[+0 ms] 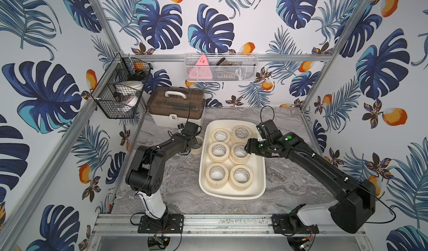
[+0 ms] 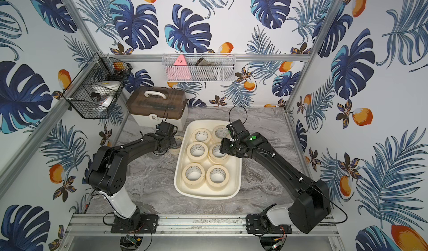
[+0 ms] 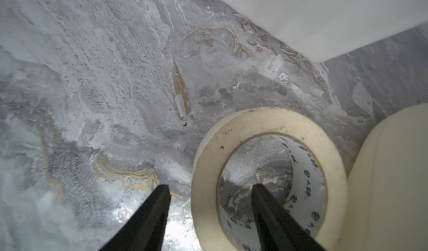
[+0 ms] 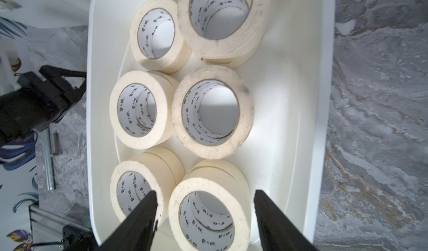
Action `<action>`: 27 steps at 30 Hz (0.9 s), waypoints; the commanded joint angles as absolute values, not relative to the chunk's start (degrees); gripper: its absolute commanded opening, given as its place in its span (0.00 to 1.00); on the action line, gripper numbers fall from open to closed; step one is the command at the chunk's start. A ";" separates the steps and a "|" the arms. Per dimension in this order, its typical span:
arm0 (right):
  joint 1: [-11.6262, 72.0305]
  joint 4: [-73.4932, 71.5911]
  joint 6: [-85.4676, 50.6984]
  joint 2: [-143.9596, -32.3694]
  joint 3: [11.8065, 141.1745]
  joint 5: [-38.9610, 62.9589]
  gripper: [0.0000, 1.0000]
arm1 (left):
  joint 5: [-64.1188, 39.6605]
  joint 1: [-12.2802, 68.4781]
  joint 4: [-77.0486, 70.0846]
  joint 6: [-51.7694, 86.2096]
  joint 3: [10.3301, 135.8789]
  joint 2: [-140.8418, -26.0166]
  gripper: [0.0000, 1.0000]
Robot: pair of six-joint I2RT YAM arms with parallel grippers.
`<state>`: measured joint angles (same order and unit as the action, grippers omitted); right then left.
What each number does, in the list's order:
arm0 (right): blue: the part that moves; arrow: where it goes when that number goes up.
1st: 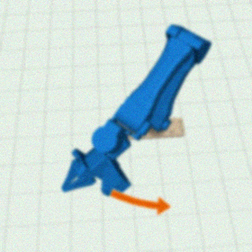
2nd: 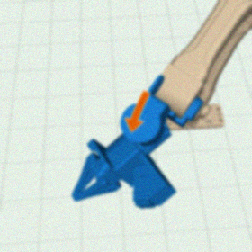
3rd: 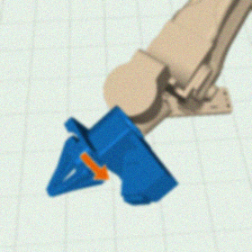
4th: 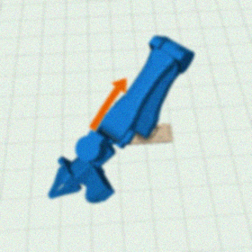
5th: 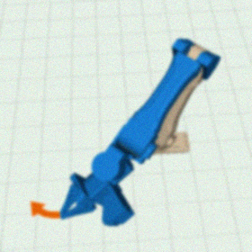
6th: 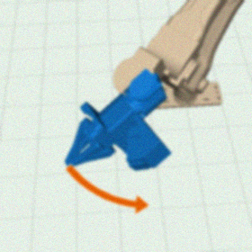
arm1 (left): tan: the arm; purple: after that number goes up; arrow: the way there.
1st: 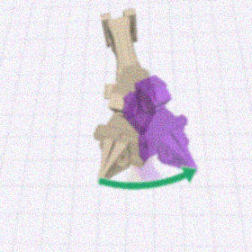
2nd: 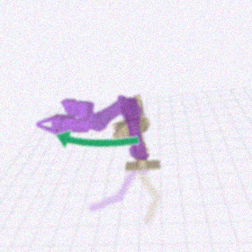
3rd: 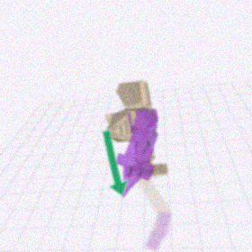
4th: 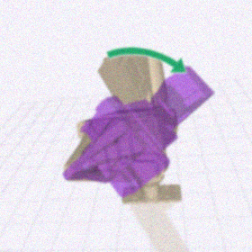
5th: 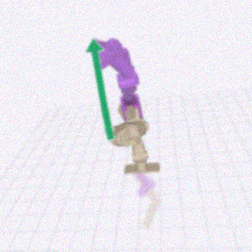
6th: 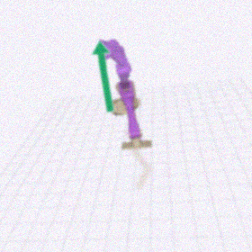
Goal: Take out the art tape in the storage box
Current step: Place the art tape at the center of the board, then pick up the art tape from the storage box.
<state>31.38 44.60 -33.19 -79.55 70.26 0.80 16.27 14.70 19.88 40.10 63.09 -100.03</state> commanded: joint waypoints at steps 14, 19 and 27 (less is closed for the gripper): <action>24.66 37.00 -31.56 -89.79 76.26 3.12 0.70 | 9.29 15.56 28.99 35.12 61.57 -80.51 0.99; 23.17 34.73 -31.91 -94.62 78.76 3.18 0.70 | 5.13 15.56 31.11 34.37 61.40 -74.88 0.99; 21.67 33.06 -32.34 -102.41 82.97 1.73 0.70 | 2.48 15.51 33.76 33.82 61.26 -67.47 0.99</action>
